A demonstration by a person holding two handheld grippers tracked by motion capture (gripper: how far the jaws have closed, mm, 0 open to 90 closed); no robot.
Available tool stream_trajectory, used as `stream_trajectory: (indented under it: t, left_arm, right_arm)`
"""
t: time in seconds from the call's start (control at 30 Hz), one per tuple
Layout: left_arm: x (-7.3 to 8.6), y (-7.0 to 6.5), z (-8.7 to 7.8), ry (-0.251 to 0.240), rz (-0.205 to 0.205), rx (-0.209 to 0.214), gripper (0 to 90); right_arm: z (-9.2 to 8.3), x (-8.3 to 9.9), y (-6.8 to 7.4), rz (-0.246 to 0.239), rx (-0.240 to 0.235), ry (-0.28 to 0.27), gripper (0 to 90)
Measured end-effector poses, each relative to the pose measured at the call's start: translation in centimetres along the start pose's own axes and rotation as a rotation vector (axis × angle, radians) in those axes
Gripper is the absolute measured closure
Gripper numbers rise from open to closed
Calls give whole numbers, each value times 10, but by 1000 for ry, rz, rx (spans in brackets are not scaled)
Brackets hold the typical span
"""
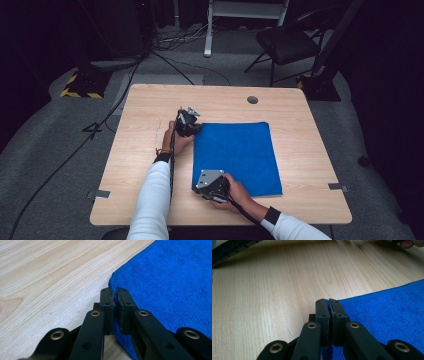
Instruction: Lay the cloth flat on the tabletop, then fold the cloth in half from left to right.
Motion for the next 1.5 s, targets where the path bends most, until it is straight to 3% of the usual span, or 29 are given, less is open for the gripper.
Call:
stream_trajectory:
  t: [0.23, 0.37, 0.73, 0.9, 1.5]
  left_arm:
    - [7, 6, -8, 6, 14, -17, 863]
    - [7, 8, -8, 0, 3, -29, 868]
    - [1, 17, -17, -9, -2, -60, 869]
    - [2, 22, -21, -9, -15, -81, 871]
    - [-1, 31, -30, -3, -3, -101, 870]
  right_arm:
    - [5, -4, 6, -25, -5, -9, 874]
    - [8, -7, 6, -34, -5, -15, 875]
    - [2, -15, -6, -17, 5, -47, 878]
    - [0, -19, -6, -25, 4, -51, 879]
    - [3, -28, -9, -44, 7, -53, 879]
Point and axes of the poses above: each handheld gripper's, and its own axes: z roughly forward along the jaws, x roughly out of its underside, y roughly to its left, the point moved 5 cm from there along z, roughly forward along the jaws
